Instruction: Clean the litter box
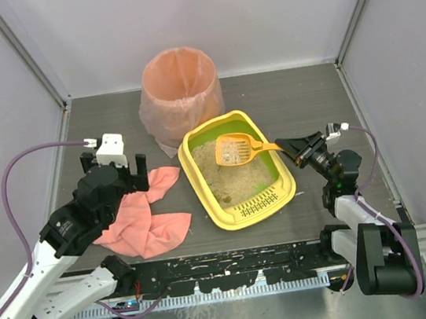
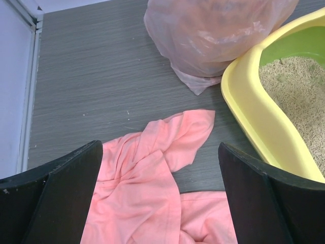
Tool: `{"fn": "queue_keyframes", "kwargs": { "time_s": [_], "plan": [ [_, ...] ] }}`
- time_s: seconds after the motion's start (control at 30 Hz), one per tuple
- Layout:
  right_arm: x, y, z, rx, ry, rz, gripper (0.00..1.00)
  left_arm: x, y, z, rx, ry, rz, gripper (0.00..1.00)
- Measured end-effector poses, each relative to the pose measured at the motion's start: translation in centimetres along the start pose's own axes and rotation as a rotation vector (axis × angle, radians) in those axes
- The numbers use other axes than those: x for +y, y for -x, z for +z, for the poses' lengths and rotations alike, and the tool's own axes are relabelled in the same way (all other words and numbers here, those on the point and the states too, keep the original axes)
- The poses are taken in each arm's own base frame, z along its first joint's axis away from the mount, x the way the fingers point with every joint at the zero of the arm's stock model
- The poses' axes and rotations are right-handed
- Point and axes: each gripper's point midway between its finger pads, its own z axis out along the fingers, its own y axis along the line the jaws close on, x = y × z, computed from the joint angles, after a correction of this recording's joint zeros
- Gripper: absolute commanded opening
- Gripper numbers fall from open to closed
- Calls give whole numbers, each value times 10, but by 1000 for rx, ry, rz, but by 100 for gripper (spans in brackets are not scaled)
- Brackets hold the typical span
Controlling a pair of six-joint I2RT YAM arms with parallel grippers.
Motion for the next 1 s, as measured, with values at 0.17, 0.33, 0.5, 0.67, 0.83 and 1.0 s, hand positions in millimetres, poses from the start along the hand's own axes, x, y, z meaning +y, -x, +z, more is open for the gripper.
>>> {"fn": "queue_keyframes", "kwargs": {
  "time_s": [0.17,0.33,0.5,0.67,0.83,1.0],
  "plan": [
    [-4,1,-6,1,9,28,1,0,-3,1,7,5,5,98],
    [-6,1,-10,8,13,42,1,0,-8,3,16,7,12,98],
    [-7,0,-12,12,15,46,1,-2,-11,6,29,8,21,98],
    [-8,4,-13,-10,16,47,1,-2,-11,6,32,8,23,98],
    [-8,1,-13,-1,18,42,1,-3,-13,8,38,9,28,98],
    [-6,-3,-14,10,22,41,1,-5,-16,10,50,8,36,98]
  ]
}}
